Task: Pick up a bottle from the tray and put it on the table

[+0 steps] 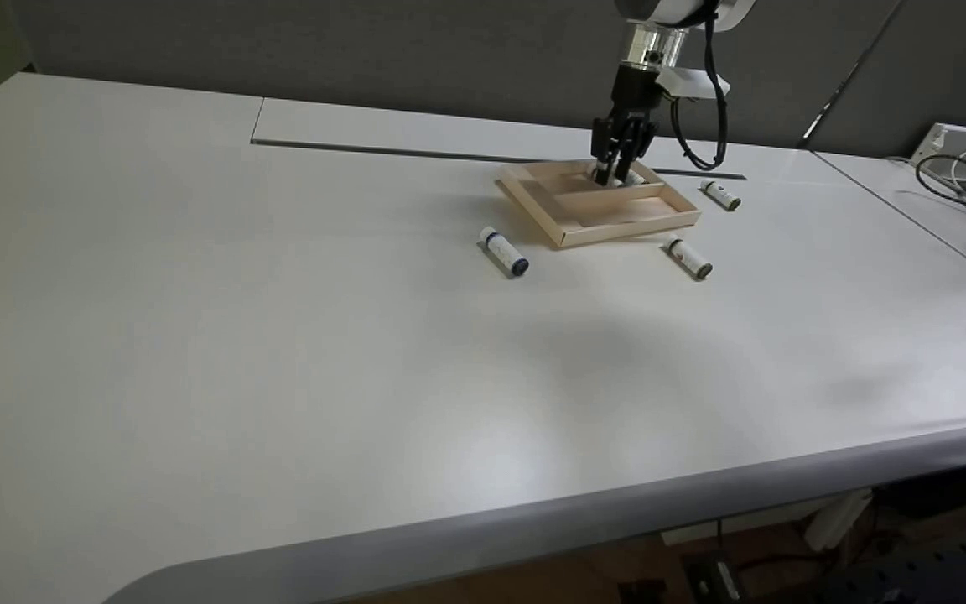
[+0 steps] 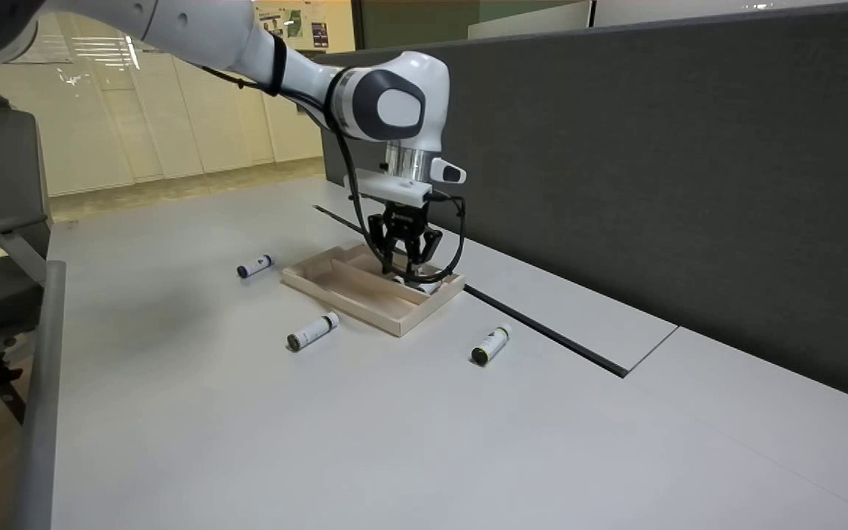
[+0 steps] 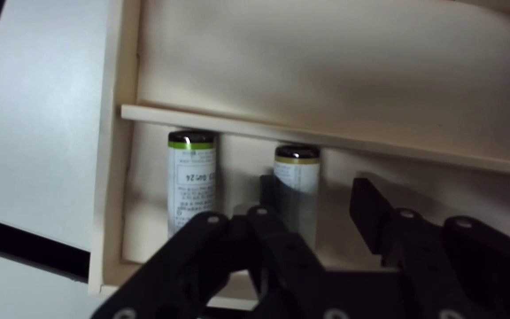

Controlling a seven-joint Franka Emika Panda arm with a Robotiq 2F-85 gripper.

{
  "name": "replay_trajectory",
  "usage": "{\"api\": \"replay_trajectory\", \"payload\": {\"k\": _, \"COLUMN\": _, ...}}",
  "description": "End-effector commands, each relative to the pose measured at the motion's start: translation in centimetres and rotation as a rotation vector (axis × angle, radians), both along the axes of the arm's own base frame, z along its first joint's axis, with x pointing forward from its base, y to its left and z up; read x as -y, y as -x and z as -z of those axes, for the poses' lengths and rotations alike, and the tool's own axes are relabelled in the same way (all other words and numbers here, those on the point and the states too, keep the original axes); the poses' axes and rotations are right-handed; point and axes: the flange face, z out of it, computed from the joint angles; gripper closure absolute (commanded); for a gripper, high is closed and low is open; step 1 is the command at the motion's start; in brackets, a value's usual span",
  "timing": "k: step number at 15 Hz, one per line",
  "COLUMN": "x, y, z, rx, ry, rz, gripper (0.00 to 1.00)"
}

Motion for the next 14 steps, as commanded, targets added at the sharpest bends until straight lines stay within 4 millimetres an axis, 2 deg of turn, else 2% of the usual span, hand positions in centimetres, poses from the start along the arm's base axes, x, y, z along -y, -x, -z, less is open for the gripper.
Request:
{"api": "replay_trajectory", "payload": {"k": 1, "x": 0.0, "y": -0.3, "z": -0.6, "rx": 0.002, "ry": -0.004, "rz": 0.022, "gripper": 0.81}}
{"api": "replay_trajectory", "payload": {"k": 3, "x": 0.2, "y": -0.2, "z": -0.6, "rx": -0.002, "ry": -0.005, "rz": 0.026, "gripper": 0.95}}
{"api": "replay_trajectory", "payload": {"k": 5, "x": 0.3, "y": -0.2, "z": -1.2, "rx": -0.016, "ry": -0.016, "rz": 0.036, "gripper": 0.93}}
{"api": "replay_trajectory", "payload": {"k": 7, "x": 0.4, "y": -0.5, "z": -3.3, "rx": -0.014, "ry": -0.03, "rz": 0.043, "gripper": 0.93}}
{"api": "replay_trajectory", "payload": {"k": 12, "x": 1.3, "y": -1.2, "z": -13.1, "rx": 0.011, "ry": -0.081, "rz": 0.065, "gripper": 0.93}}
{"api": "replay_trajectory", "payload": {"k": 14, "x": 2.6, "y": -1.2, "z": -17.1, "rx": 0.045, "ry": -0.109, "rz": 0.085, "gripper": 0.93}}
